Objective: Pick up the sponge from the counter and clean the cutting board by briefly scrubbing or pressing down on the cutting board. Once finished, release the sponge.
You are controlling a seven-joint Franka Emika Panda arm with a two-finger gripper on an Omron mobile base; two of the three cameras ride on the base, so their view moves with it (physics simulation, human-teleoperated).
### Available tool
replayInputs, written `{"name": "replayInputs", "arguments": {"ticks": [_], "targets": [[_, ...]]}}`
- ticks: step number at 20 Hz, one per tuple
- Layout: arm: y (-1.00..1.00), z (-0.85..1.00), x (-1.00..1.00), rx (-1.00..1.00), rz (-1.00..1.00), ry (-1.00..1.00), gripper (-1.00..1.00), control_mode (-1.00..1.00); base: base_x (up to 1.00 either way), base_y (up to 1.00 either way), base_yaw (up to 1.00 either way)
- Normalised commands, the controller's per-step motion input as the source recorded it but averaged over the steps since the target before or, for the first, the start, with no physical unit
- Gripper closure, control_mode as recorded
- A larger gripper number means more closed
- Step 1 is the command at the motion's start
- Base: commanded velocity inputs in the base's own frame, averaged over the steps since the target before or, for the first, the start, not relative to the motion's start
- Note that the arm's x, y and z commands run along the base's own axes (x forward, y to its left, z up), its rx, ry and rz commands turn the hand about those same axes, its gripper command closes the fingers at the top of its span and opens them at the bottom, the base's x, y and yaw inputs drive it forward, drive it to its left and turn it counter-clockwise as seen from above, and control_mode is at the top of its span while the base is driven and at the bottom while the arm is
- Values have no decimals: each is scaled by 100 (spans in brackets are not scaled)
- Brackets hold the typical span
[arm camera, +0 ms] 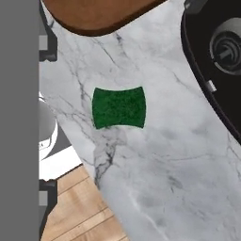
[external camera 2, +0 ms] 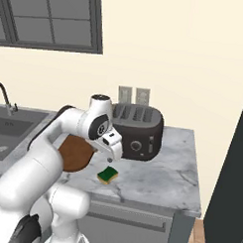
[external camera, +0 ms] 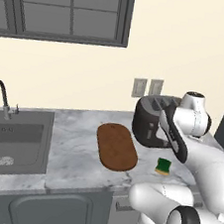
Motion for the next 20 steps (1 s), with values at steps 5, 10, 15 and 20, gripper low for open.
{"name": "replayInputs", "arguments": {"ticks": [5, 10, 15, 20], "targets": [[0, -56, 10, 0, -1, 5, -100, -100, 0, 0, 0], [-7, -39, 24, 3, 0, 5, -100, -100, 0, 0, 0], [0, -37, 17, 4, 0, 3, -100, -100, 0, 0, 0], [0, -37, 7, 1, 0, 1, -100, -100, 0, 0, 0]]}}
